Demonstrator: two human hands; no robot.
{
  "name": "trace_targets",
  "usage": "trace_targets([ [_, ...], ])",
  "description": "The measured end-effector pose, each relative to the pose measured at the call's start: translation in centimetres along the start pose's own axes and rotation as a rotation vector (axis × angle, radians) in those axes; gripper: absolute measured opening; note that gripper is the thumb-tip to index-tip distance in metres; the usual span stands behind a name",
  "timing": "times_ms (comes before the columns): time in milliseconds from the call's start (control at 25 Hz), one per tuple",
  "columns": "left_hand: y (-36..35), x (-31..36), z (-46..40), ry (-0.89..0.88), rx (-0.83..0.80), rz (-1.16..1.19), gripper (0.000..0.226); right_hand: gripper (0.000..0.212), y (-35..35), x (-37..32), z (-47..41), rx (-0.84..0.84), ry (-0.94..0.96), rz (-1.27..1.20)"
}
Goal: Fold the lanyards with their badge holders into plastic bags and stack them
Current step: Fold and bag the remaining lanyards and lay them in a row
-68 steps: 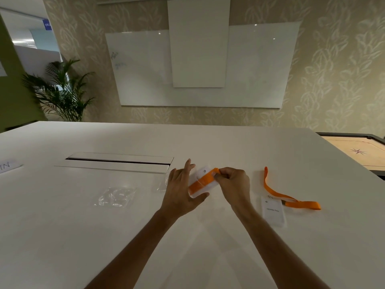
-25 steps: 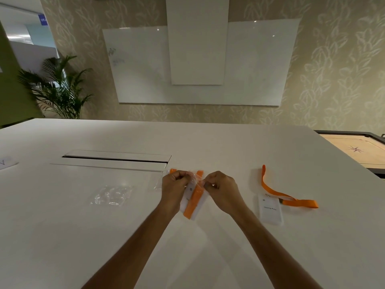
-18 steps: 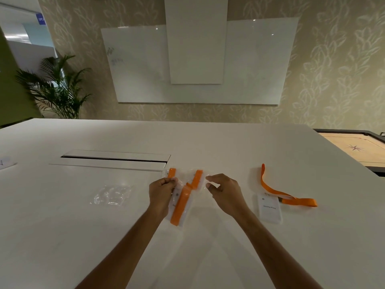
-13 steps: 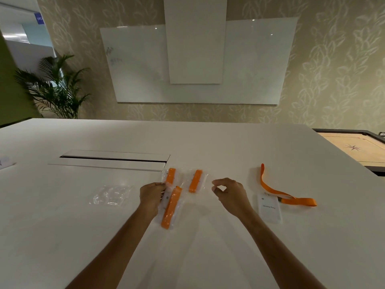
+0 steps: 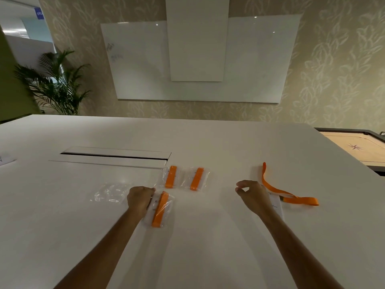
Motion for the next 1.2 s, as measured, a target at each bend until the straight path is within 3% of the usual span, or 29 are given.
trace_targets([
  [200,0.4,0.3,0.3,-0.196,0.025,-0.200,0.024,0.031,1.1,2.2,-0.5,-0.014,-0.042,0.111],
  [440,0.4,1.0,0.1,-0.309,0.079,-0.341,0.023,0.033,1.6,5.1,-0.4,0.044,-0.047,0.291],
  [680,-1.5,3.5,2.1,-0.602,0.103,-0.423,0.028,0.044,2.0,6.2,-0.2,0.067,-0.058,0.376],
  [1040,-8.9,5.6,8.1,-0.939,-0.138,-0.452,0.031,0.056,1.6,7.4,-0.1,0.021,-0.132,0.402],
  [1200,-12.1,5.1,10.4,-0.989,-0.252,-0.434,0.031,0.057,0.9,6.7,0.5,-0.019,-0.110,0.361],
])
Point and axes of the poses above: each hand's wrist, its own z-axis away from the middle knuckle, its own y-axis out of the back of the hand, x = y × z, the point moved 5 cm from there along -z, towards the middle knuckle
